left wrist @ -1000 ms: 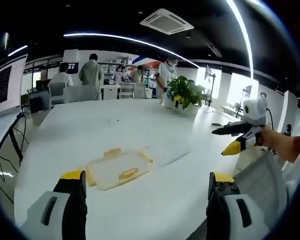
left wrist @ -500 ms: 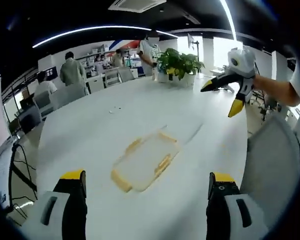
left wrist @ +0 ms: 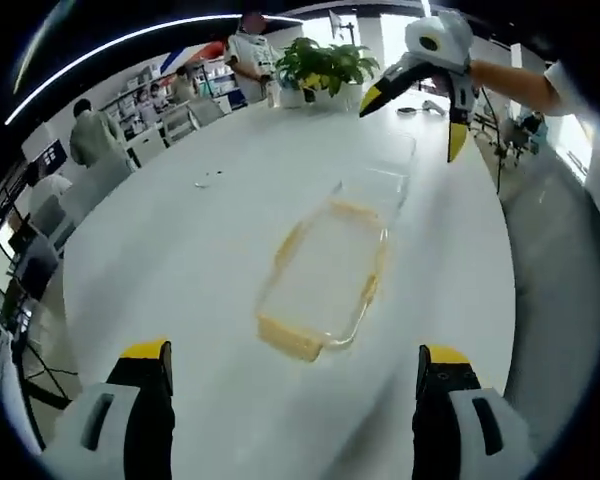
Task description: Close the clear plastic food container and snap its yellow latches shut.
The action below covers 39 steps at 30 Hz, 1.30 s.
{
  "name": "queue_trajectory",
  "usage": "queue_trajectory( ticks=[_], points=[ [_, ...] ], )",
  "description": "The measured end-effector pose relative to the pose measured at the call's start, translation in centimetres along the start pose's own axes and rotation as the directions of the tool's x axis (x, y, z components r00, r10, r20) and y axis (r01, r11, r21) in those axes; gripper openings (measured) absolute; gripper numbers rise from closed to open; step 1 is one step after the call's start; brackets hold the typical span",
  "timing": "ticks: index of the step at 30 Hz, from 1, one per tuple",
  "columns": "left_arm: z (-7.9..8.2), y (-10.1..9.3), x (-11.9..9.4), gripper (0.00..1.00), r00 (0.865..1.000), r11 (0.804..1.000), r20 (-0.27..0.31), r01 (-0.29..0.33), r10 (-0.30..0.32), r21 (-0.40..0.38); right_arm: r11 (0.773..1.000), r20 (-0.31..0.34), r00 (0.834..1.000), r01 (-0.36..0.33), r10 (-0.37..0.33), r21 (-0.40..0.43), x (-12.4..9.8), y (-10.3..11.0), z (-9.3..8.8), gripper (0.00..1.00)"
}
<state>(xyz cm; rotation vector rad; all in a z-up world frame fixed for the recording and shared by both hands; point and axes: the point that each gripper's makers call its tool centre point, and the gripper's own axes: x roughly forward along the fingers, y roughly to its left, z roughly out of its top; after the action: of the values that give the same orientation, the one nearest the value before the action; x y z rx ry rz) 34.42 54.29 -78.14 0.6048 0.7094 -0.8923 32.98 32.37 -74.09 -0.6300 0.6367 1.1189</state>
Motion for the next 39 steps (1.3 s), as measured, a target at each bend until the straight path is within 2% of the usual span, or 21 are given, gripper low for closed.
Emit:
queue_trajectory(
  ticks=[2,6,10,13,15,20,24,25,26,28,31,35,39],
  points=[
    [-0.4,0.2,0.6,0.99,0.999,0.999,-0.032,0.03,-0.029,0.037,0.999,-0.028,0.999,-0.033,0.033,-0.009,0.9,-0.1,-0.2,0.76],
    [-0.7,0.3,1.6,0.98,0.996,0.995,-0.039,0.082,-0.08,0.062,0.995,-0.057,0.995,-0.082,0.079,-0.051,2.4,-0.1,-0.2,0.75],
    [-1.6,0.5,2.6,0.94,0.986,0.984,-0.088,0.147,-0.139,0.101,0.988,-0.096,0.987,-0.137,0.129,-0.073,4.4,-0.1,-0.5,0.74],
    [-1.8,0.4,3.3,0.96,0.981,0.978,-0.103,0.177,-0.166,0.113,0.981,-0.125,0.981,-0.165,0.151,-0.106,5.6,-0.3,-0.8,0.75],
    [-1.8,0.1,3.7,0.95,0.974,0.967,-0.117,0.211,-0.195,0.142,0.973,-0.138,0.973,-0.202,0.187,-0.109,6.3,-0.3,-0.9,0.77],
    [-1.6,0.2,4.9,0.9,0.964,0.947,-0.154,0.245,-0.215,0.207,0.957,-0.17,0.961,-0.243,0.217,-0.157,8.0,-0.8,-1.3,0.74],
    [-1.4,0.1,5.6,0.87,0.958,0.937,-0.169,0.267,-0.233,0.224,0.943,-0.197,0.948,-0.285,0.251,-0.17,8.9,-0.6,-1.6,0.71],
    [-1.3,-0.2,5.8,0.86,0.953,0.919,-0.167,0.291,-0.253,0.267,0.94,-0.209,0.945,-0.291,0.253,-0.177,9.2,-0.6,-1.8,0.71],
    [-1.2,-0.4,5.9,0.84,0.95,0.91,-0.164,0.304,-0.267,0.283,0.937,-0.215,0.942,-0.296,0.256,-0.185,9.4,-0.5,-1.9,0.72],
    [-1.5,-0.6,6.0,0.79,0.942,0.912,-0.187,0.319,-0.277,0.257,0.932,-0.236,0.936,-0.308,0.26,-0.192,9.7,-0.5,-2.2,0.71],
    [-1.5,-0.4,6.3,0.74,0.943,0.91,-0.195,0.315,-0.269,0.268,0.928,-0.251,0.93,-0.32,0.269,-0.192,10.2,-0.5,-2.5,0.7],
    [-1.8,-0.6,6.5,0.62,0.932,0.912,-0.221,0.336,-0.286,0.234,0.924,-0.267,0.923,-0.332,0.277,-0.191,10.7,-0.4,-2.7,0.61],
    [-1.8,-0.6,6.7,0.58,0.931,0.905,-0.232,0.337,-0.28,0.259,0.926,-0.279,0.92,-0.331,0.274,-0.181,11.2,-0.8,-2.9,0.6]
  ],
)
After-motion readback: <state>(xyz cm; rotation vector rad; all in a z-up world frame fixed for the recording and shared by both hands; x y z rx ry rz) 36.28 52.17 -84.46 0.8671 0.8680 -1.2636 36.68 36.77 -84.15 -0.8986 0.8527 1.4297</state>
